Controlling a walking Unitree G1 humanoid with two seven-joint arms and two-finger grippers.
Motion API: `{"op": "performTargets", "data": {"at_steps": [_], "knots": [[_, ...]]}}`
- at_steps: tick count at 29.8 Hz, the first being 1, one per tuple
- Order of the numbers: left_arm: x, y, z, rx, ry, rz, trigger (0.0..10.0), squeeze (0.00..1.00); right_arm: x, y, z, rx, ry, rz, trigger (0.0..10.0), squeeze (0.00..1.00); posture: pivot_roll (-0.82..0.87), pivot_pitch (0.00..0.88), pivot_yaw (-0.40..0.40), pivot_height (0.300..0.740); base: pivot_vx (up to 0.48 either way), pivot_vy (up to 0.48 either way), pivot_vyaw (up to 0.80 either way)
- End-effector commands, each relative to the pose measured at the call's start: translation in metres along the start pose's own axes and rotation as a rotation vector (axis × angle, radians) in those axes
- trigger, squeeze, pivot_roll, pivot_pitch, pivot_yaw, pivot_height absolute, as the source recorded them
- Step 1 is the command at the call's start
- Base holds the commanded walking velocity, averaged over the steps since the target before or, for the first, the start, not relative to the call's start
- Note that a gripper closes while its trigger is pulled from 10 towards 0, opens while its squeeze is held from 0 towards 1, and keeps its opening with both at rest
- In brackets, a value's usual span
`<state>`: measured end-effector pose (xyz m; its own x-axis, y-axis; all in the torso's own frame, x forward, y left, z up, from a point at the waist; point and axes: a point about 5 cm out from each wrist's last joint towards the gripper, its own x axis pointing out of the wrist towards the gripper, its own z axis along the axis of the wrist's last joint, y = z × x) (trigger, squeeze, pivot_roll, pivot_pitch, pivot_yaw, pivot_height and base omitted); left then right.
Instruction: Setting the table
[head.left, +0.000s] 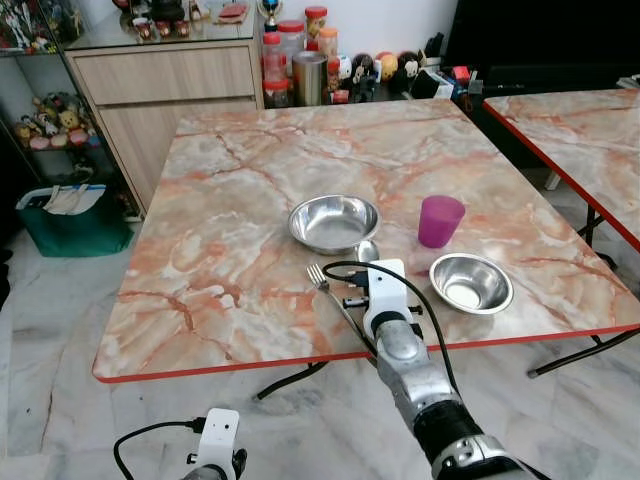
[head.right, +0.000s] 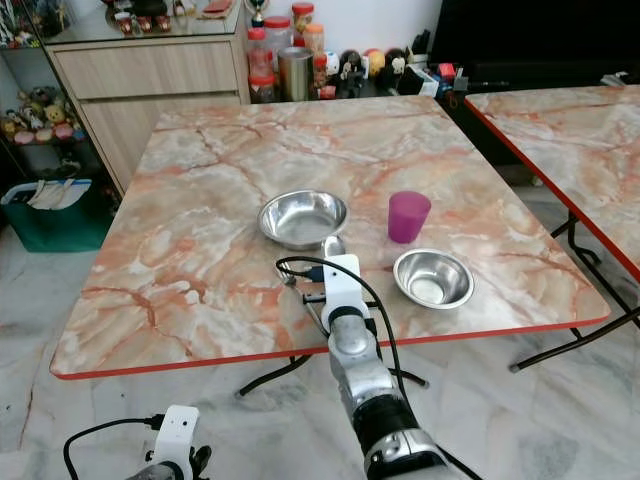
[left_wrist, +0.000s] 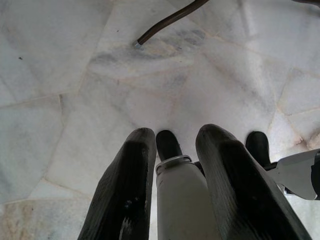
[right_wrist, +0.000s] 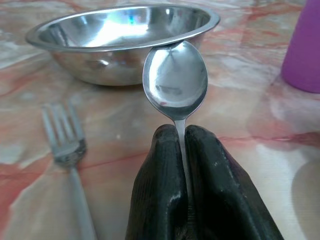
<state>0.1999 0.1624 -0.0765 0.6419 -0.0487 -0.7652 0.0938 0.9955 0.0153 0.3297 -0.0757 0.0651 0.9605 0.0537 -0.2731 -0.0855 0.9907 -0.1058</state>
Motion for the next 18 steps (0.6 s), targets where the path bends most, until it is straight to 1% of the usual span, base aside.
{"op": "performTargets", "data": {"at_steps": [1, 3, 7, 8, 9, 11, 13, 14, 15, 16, 18], "knots": [[0.0, 0.001, 0.0, -0.007, 0.001, 0.002, 10.0, 0.0, -0.002, 0.003, 0.007, -0.007, -0.027, 0.011, 10.0, 0.0, -0.07, 0.0, 0.006, 0.74, 0.0, 0.0, 0.0], [0.0, 0.001, 0.0, -0.009, 0.001, 0.001, 10.0, 0.0, -0.004, 0.005, 0.005, 0.002, -0.004, 0.01, 10.0, 0.0, -0.07, 0.0, 0.005, 0.74, 0.0, 0.0, 0.0], [0.0, 0.001, 0.0, -0.01, 0.001, 0.001, 10.0, 0.0, -0.005, 0.006, 0.005, 0.01, 0.003, 0.01, 10.0, 0.0, -0.07, 0.0, 0.005, 0.74, 0.0, 0.0, 0.0], [0.0, 0.001, 0.0, -0.011, 0.001, 0.0, 10.0, 0.0, -0.006, 0.006, 0.002, 0.02, 0.028, 0.007, 10.0, 0.0, -0.07, 0.0, 0.003, 0.74, 0.0, 0.0, 0.0], [0.0, 0.001, -0.001, -0.011, 0.001, -0.002, 10.0, 0.0, -0.007, 0.004, -0.005, 0.065, 0.08, -0.009, 10.0, 0.0, -0.07, 0.0, 0.003, 0.74, 0.0, 0.0, 0.0], [0.0, 0.001, -0.001, -0.011, 0.001, -0.002, 10.0, 0.0, -0.007, 0.004, -0.006, 0.076, 0.093, -0.013, 10.0, 0.0, -0.07, 0.0, 0.003, 0.74, 0.0, 0.0, 0.0], [-0.001, 0.002, -0.002, -0.01, 0.001, -0.001, 10.0, 0.0, -0.009, -0.01, -0.01, 0.154, 0.132, -0.103, 10.0, 0.0, -0.06, 0.0, 0.005, 0.74, 0.0, 0.0, 0.0], [-0.001, 0.002, -0.002, -0.01, 0.001, -0.001, 10.0, 0.0, -0.009, -0.014, -0.01, 0.164, 0.136, -0.13, 10.0, 0.0, -0.06, 0.0, 0.006, 0.74, 0.0, 0.0, 0.0], [-0.001, 0.002, -0.002, -0.01, 0.001, -0.001, 10.0, 0.0, -0.009, -0.014, -0.01, 0.164, 0.136, -0.13, 10.0, 0.0, -0.06, 0.0, 0.006, 0.74, 0.0, 0.0, 0.0], [-0.001, 0.003, -0.002, -0.009, 0.002, 0.0, 10.0, 0.0, -0.009, -0.018, -0.01, 0.187, 0.144, -0.155, 10.0, 0.0, -0.06, 0.0, 0.008, 0.74, 0.0, 0.0, 0.0], [-0.001, 0.005, -0.004, -0.006, 0.004, 0.002, 10.0, 0.0, -0.009, -0.021, -0.009, 0.187, 0.139, -0.171, 10.0, 0.0, -0.06, 0.0, 0.009, 0.74, 0.0, 0.0, 0.0]]}}
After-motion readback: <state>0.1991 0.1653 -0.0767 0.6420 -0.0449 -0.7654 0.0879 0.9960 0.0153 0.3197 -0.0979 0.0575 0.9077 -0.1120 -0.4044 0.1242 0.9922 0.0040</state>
